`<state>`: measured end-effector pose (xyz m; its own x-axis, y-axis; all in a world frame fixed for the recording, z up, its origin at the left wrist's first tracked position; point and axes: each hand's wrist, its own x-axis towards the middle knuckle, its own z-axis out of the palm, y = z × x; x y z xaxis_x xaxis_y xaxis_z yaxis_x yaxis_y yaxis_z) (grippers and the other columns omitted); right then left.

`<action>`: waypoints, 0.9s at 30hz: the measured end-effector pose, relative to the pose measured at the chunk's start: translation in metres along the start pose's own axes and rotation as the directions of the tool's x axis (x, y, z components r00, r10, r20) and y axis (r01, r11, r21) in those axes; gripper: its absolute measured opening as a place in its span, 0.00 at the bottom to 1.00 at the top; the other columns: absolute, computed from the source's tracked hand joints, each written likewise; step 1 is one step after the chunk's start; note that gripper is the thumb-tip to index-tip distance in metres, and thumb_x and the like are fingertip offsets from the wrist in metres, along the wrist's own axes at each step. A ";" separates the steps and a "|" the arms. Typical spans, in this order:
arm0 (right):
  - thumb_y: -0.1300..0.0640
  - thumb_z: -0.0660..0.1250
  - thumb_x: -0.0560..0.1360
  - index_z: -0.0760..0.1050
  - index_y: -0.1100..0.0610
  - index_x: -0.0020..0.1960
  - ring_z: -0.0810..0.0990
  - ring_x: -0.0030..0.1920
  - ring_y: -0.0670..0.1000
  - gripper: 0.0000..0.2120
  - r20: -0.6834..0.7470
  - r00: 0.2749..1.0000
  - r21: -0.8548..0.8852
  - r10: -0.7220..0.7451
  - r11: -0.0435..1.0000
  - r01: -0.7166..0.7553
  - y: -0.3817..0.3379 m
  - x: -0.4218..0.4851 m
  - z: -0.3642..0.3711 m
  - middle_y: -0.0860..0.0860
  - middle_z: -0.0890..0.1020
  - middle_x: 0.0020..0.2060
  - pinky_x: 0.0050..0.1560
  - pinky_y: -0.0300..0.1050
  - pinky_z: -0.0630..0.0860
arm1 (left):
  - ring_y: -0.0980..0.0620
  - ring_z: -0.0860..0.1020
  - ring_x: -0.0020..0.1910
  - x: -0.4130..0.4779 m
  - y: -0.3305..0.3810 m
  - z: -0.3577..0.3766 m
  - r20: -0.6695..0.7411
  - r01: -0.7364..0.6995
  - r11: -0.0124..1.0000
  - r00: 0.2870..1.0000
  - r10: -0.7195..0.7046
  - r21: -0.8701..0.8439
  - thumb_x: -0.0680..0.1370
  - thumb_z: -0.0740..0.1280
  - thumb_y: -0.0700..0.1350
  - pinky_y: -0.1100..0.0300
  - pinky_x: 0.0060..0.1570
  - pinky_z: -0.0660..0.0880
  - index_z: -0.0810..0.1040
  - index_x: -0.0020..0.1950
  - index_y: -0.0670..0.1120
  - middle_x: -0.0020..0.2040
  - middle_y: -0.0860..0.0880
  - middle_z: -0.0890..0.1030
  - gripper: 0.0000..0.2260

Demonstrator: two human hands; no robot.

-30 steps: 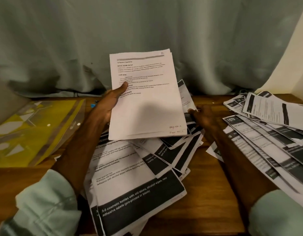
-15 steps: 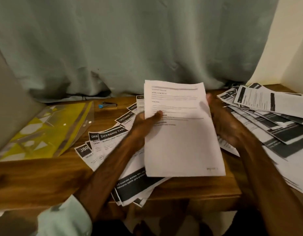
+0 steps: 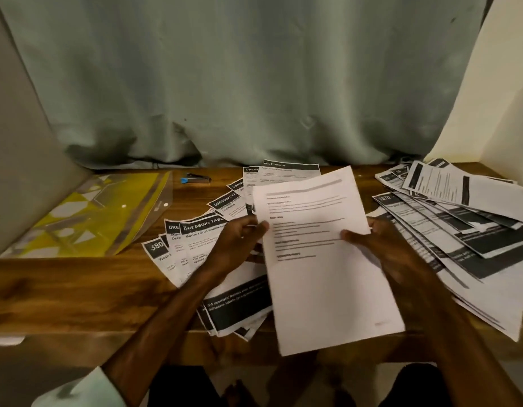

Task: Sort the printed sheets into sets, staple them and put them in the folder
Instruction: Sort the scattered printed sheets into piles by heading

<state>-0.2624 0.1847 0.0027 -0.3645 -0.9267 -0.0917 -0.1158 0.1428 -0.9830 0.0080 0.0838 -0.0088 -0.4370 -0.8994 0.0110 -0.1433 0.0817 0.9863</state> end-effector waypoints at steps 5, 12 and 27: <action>0.58 0.73 0.77 0.78 0.61 0.67 0.77 0.56 0.57 0.20 -0.215 0.973 -0.638 -0.088 0.767 -0.072 0.003 0.011 -0.037 0.57 0.81 0.59 0.52 0.46 0.72 | 0.52 0.84 0.42 0.033 -0.010 -0.023 -0.179 -0.143 0.916 0.958 0.223 0.375 0.81 0.69 0.48 0.59 0.39 0.81 0.81 0.53 0.47 0.49 0.51 0.85 0.06; 0.57 0.80 0.68 0.66 0.62 0.71 0.71 0.67 0.66 0.37 -0.331 0.911 -0.851 -0.245 0.494 -0.176 0.047 0.022 -0.008 0.64 0.74 0.65 0.63 0.65 0.73 | 0.47 0.79 0.54 0.105 0.004 -0.023 -0.297 0.049 0.744 0.933 0.204 0.666 0.77 0.73 0.48 0.52 0.49 0.78 0.77 0.56 0.46 0.53 0.48 0.81 0.12; 0.60 0.75 0.74 0.80 0.54 0.49 0.81 0.52 0.52 0.06 0.004 0.971 -0.705 -0.237 0.689 0.171 -0.007 0.131 0.044 0.49 0.81 0.48 0.45 0.40 0.77 | 0.39 0.75 0.66 0.155 0.012 -0.021 -0.164 0.123 0.659 0.986 0.002 0.743 0.74 0.78 0.45 0.50 0.61 0.76 0.71 0.70 0.36 0.67 0.38 0.77 0.30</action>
<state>-0.2693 0.0468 -0.0093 -0.3228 -0.9355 0.1436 -0.7933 0.1847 -0.5801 -0.0427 -0.0632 0.0080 -0.2853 -0.9576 0.0396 -0.8073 0.2623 0.5287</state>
